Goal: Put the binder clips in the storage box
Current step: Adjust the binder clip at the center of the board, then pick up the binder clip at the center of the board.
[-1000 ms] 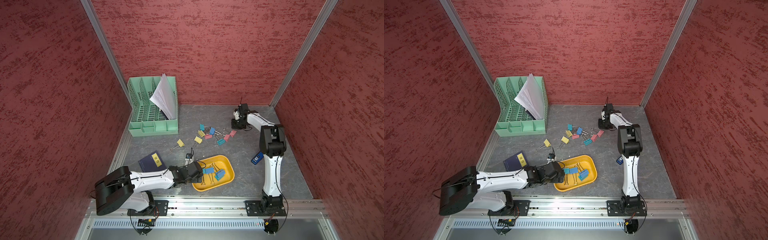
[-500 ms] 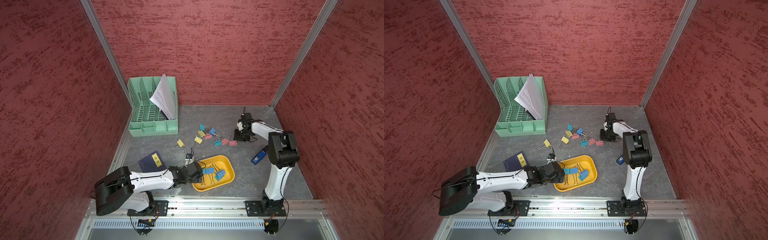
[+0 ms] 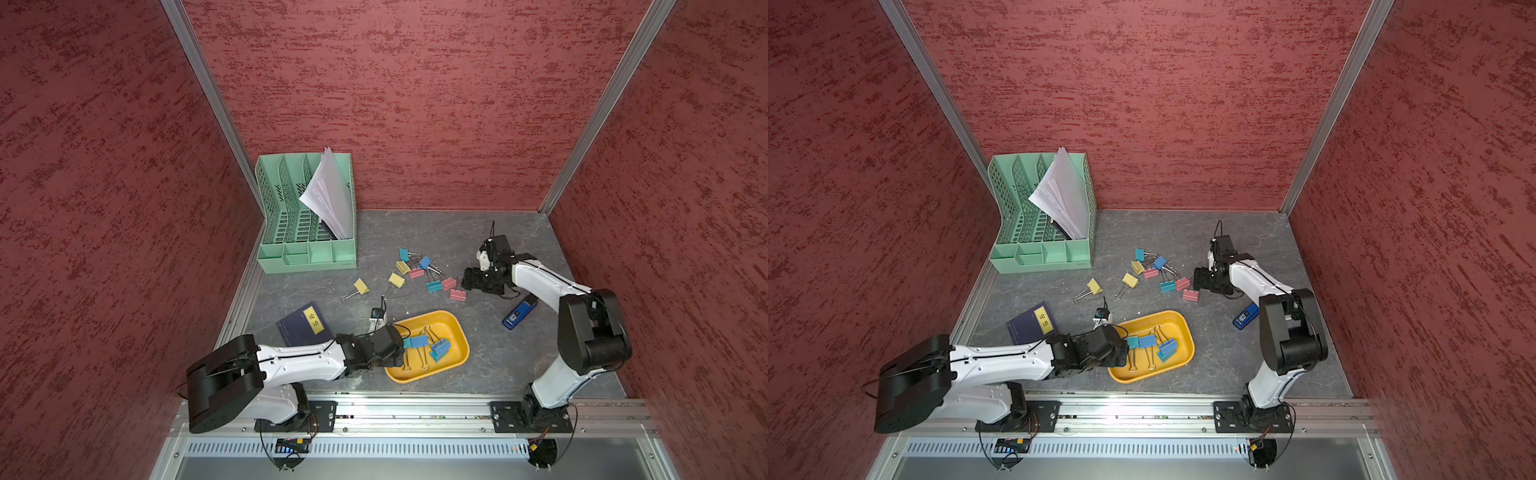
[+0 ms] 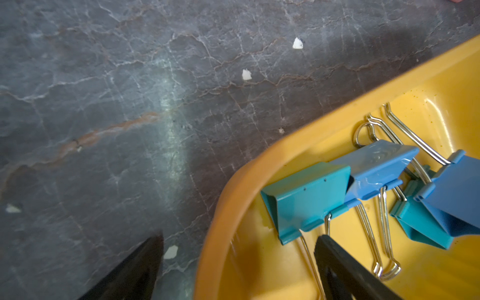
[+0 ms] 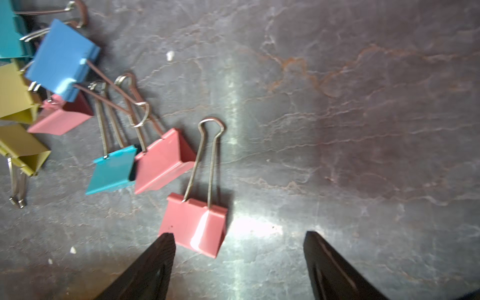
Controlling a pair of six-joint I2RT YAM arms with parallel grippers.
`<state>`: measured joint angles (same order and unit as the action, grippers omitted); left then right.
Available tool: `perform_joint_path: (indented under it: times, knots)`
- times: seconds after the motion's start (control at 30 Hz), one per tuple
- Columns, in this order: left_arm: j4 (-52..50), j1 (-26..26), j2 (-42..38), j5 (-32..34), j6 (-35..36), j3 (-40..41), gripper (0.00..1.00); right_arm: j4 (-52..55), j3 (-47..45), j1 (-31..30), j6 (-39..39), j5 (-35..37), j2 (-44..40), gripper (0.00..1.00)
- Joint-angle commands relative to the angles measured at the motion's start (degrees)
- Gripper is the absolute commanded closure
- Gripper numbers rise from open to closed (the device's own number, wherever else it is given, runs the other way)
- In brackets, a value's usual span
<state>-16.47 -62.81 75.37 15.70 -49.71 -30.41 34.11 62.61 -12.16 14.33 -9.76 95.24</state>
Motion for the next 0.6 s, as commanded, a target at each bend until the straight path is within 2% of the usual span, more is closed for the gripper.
perform_joint_path:
  times: [0.0, 0.13, 0.37, 0.57]
  knots:
    - [-1.1, -0.3, -0.1, 0.6, -0.2, 1.7, 0.03, 0.8, -2.1, -5.1, 3.8, 3.9, -2.5, 0.16]
    - [-1.1, -0.4, -0.3, 0.4, 0.0, 1.8, 0.04, 2.4, -2.2, -9.0, 8.2, 7.5, -1.3, 0.16]
    - [-0.1, -0.4, -0.9, 0.1, 0.7, 2.5, 0.03, 6.6, -0.2, -13.2, 11.4, 16.1, 4.1, 0.15]
    - [0.5, -0.2, -1.8, 0.2, 1.0, 3.3, 0.03, 5.5, 0.6, -14.3, 13.2, 17.6, 6.3, 0.14]
